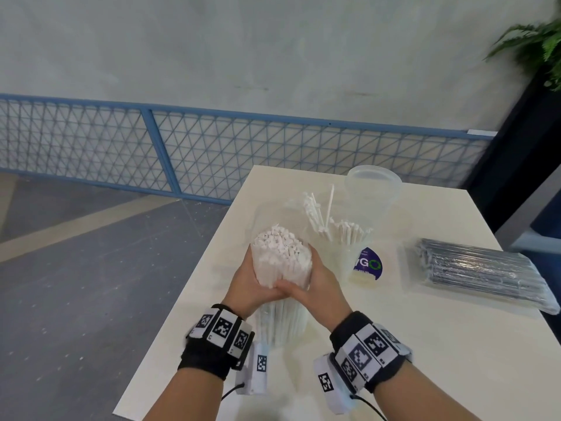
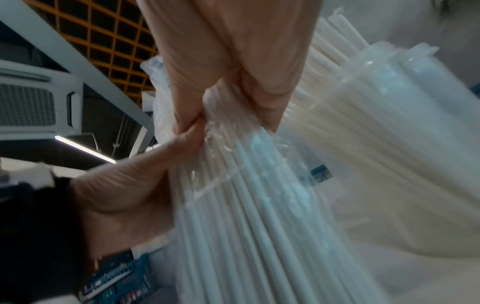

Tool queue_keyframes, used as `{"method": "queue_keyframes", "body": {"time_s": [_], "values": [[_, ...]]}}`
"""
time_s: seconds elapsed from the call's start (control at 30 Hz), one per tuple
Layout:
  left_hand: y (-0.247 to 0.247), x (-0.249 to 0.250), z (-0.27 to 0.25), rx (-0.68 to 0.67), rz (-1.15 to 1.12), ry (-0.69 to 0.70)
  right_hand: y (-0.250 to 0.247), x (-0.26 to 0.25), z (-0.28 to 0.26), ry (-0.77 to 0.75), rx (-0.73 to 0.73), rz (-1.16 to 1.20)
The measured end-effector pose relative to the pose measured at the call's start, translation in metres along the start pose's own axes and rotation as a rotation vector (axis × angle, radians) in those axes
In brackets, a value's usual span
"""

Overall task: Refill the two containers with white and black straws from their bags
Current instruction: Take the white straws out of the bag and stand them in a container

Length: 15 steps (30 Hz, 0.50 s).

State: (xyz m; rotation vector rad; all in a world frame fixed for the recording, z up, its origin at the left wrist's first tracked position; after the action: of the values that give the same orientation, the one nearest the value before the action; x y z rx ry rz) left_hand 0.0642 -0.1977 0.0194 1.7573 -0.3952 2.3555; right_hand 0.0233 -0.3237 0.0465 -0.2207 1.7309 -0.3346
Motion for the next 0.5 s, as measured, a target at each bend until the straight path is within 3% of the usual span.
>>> {"method": "queue_keyframes", "body": {"time_s": [0.2,0.3,0.37,0.43,0.5], "values": [[-0.001,-0.003,-0.007,0.086,-0.004,0.001,-0.006,-0.007,-0.007,-0.055,0.04,0.018],[-0.003,-0.001,-0.006,0.148,0.01,0.027,-0.031,-0.057,-0.03,-0.397,0.302,-0.159],[-0.004,0.001,-0.006,0.191,0.029,0.038,-0.032,-0.077,-0.034,-0.51,0.38,-0.41],[-0.006,0.004,-0.005,0.237,0.039,0.049,-0.031,-0.078,-0.023,-0.399,0.399,-0.599],[-0.007,0.005,-0.004,0.262,0.032,0.056,-0.034,-0.065,-0.009,-0.219,0.332,-0.644]]}}
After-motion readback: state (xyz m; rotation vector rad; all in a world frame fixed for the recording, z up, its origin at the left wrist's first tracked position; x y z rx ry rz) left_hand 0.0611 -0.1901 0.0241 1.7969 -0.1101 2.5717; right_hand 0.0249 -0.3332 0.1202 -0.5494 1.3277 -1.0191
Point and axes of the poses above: each hand's wrist, its own z-axis towards the middle knuckle, its own y-axis out of the palm, x = y × z, the point moved 8 cm from there along z, towards the middle knuckle, and after that the axes turned 13 degrees about y, right-handed, at the moved point
